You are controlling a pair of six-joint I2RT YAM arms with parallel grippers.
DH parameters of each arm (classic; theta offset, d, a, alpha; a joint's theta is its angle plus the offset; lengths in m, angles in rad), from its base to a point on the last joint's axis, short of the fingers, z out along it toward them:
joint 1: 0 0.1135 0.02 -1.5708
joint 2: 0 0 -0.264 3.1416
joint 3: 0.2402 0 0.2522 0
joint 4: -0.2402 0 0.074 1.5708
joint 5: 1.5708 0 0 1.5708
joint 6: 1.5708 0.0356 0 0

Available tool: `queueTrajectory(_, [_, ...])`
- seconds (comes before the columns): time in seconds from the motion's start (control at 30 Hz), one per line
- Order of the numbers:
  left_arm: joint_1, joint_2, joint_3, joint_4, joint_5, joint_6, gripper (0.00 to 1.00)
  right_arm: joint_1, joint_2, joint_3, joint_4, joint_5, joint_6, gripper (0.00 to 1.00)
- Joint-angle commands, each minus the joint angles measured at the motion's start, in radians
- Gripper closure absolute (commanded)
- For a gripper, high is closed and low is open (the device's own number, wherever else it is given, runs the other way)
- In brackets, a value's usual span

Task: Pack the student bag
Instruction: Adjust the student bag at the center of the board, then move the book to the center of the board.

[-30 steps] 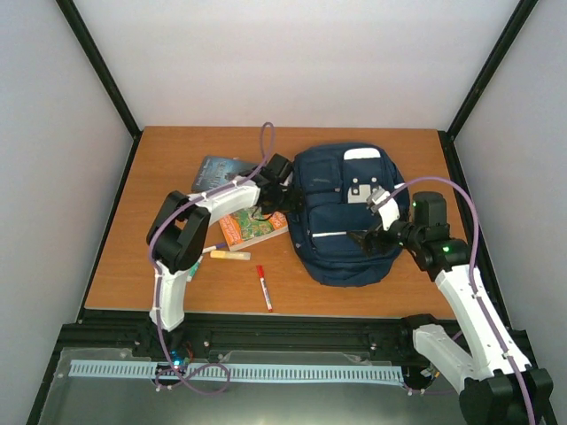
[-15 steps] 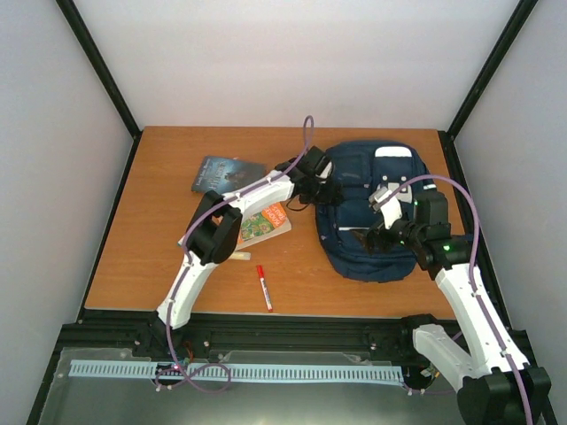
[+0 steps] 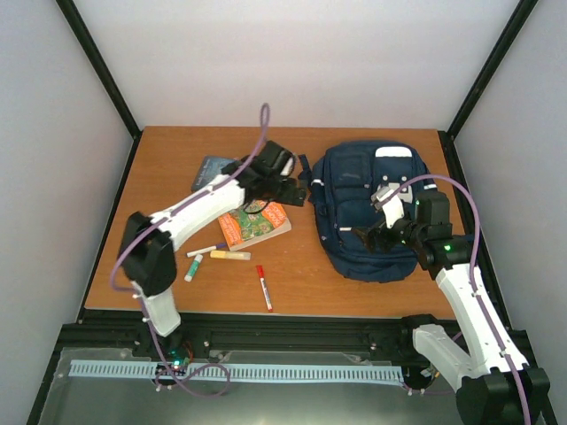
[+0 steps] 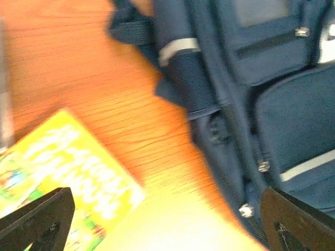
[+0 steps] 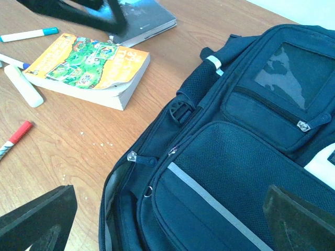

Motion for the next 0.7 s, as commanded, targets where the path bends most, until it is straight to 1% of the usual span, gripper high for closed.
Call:
queueTrajectory(0.0, [0.064,-0.134,-0.148,-0.030,-0.137,-0.009,0.00,-0.007,-0.012,-0.006,0.028,0.017,0.014,0.00])
queueTrajectory(0.13, [0.117,-0.193,-0.236,-0.059,-0.221,0.055,0.00,-0.007,-0.002,-0.001,0.021,0.018,0.012,0.00])
queueTrajectory(0.2, [0.154,-0.197,-0.264,-0.078,-0.235,0.053,0.00,-0.007,0.000,0.000,0.018,0.019,0.012,0.00])
queueTrajectory(0.37, [0.262,-0.156,-0.289,-0.092,-0.151,0.029,0.00,-0.007,-0.008,0.000,0.011,0.000,0.000,0.00])
queueTrajectory(0.5, [0.316,-0.094,-0.255,-0.092,-0.130,0.025,0.00,-0.007,-0.005,0.001,-0.007,-0.034,-0.019,0.00])
queueTrajectory(0.67, [0.373,0.013,-0.203,-0.112,-0.059,0.012,0.00,-0.007,-0.006,0.002,-0.015,-0.047,-0.029,0.00])
